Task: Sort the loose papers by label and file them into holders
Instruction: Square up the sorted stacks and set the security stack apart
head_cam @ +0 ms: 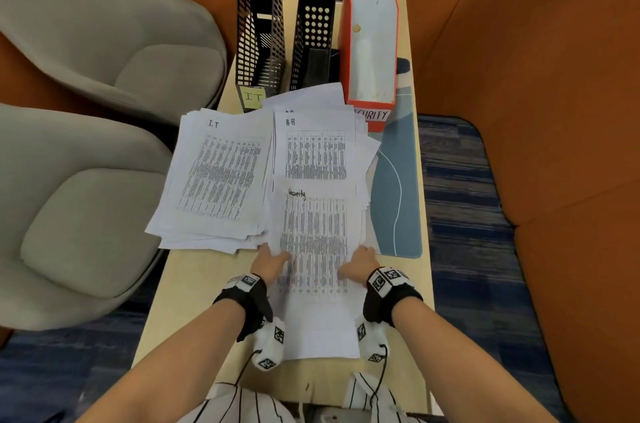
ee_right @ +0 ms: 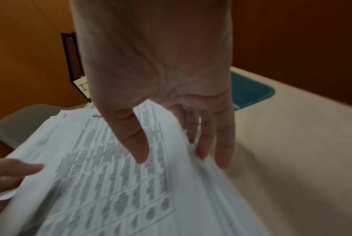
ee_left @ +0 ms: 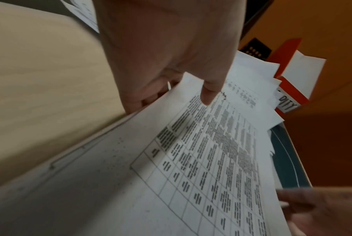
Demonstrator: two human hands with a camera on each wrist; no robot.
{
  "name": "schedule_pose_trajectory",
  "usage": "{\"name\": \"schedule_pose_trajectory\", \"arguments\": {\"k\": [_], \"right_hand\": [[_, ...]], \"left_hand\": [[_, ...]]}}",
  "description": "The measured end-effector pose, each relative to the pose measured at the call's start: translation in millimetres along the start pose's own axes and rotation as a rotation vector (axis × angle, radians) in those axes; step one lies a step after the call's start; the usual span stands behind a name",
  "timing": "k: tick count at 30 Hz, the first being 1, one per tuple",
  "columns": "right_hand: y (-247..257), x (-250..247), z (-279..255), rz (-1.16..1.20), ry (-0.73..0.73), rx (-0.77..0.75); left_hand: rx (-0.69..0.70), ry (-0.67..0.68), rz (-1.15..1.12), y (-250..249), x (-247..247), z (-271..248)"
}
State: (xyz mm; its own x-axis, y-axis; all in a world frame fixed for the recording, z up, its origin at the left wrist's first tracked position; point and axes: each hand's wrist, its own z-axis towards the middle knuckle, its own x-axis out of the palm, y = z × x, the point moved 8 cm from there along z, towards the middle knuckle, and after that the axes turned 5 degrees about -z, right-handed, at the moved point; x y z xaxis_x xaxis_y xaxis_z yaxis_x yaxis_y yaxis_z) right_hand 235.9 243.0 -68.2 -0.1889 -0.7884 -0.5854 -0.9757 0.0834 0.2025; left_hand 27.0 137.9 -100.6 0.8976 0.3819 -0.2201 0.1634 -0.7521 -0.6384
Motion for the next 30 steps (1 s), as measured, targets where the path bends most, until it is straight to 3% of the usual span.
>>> {"name": "schedule_pose_trajectory", "arguments": {"k": [3,5,7,10,11,12,14,15,16,20,22,25,28,29,30], "right_hand": [[-10,-10,0,0.024,0.021,-0.001],[-14,-11,-1,0.043,0.004,-0.007],[-10,3,-6,0.038,0.125,-0.013],[-8,13,-19,-0.116,0.291,-0.033],[-7,3,-15,-0.169,0.22,-0.064],[-3,-14,-9,-0.157,0.057,-0.109],[7,-65,-13,0.029,-0.332,-0.223],[12,-87,-15,0.099,-0.431,-0.294],[19,-103,-22,0.131,-0.412,-0.347],[23,-112,-26,0.071,0.03,-0.416],[21,-107,-30,0.176,0.129,-0.449],[10,-110,-37,0.316,0.064,-0.489],[-23,-122,-42,0.626,0.003,-0.477],[-34,-122,-44,0.746,0.04,-0.473],[-42,-120,-47,0.848,0.084,-0.468]], "left_hand": [[0.033,-0.119,-0.059,4,-20,2],[0.028,-0.079,-0.068,5,-19,3],[0.041,0.018,-0.03,3,-9,-2],[0.178,-0.035,0.183,-11,-17,-8],[0.234,-0.035,0.251,-21,-20,-13],[0.307,0.002,0.311,-32,-18,-19],[0.445,0.095,0.452,-58,-12,-34],[0.493,0.141,0.52,-72,-9,-41],[0.548,0.182,0.582,-85,-7,-47],[0.648,0.298,0.713,-129,-6,-63],[0.663,0.314,0.705,-144,-5,-69],[0.591,0.254,0.56,-149,-23,-67],[0.532,-0.117,0.456,-132,-82,-49],[0.453,-0.186,0.287,-118,-102,-45],[0.375,-0.17,0.039,-102,-113,-40]]}}
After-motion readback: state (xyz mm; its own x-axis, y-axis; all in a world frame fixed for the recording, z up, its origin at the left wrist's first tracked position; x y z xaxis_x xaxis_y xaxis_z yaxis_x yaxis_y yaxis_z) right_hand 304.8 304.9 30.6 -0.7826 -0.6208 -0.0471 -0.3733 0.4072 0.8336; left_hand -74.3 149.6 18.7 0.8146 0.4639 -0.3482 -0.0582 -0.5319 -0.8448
